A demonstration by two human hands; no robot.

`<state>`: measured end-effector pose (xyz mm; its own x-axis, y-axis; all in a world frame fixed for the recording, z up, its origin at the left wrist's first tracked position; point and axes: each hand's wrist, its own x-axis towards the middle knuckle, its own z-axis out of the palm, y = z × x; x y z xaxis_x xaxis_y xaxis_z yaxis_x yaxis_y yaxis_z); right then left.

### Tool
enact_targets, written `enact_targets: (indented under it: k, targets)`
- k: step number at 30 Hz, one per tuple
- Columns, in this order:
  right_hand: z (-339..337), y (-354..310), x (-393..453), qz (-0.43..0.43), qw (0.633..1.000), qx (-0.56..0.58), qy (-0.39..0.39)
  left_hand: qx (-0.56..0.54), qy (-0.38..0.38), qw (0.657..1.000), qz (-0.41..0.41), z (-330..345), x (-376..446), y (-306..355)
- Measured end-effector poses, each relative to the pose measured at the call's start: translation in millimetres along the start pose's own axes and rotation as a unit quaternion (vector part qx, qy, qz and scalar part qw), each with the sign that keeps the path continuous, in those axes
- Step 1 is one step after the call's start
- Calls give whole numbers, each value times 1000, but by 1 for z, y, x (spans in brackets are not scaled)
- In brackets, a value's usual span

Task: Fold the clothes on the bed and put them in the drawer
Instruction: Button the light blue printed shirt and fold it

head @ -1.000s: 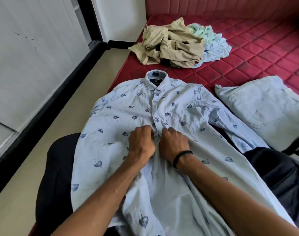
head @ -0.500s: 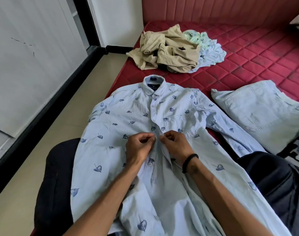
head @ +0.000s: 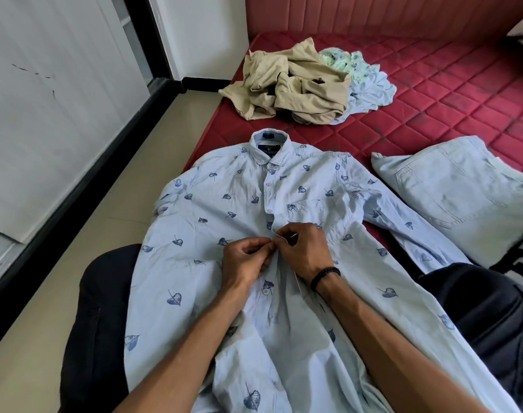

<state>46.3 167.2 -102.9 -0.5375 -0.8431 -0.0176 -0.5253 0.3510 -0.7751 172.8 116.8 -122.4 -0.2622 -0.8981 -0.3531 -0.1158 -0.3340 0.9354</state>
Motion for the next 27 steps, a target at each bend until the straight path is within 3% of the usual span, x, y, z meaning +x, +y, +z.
enact_targets:
  k: [10,16,21,27]
  targets:
    - [-3,9,-2,22,998,4,-62,-1,0,1000,-23,0,1,1]
    - [-5,10,-3,88,987,86,-104,-19,2,999,-46,-2,1,2]
    - [-4,10,-9,138,968,190,-90,-34,3,997,-63,-2,0,6]
    - [-2,11,-10,121,971,190,-81,-24,-11,997,-74,-6,-2,7]
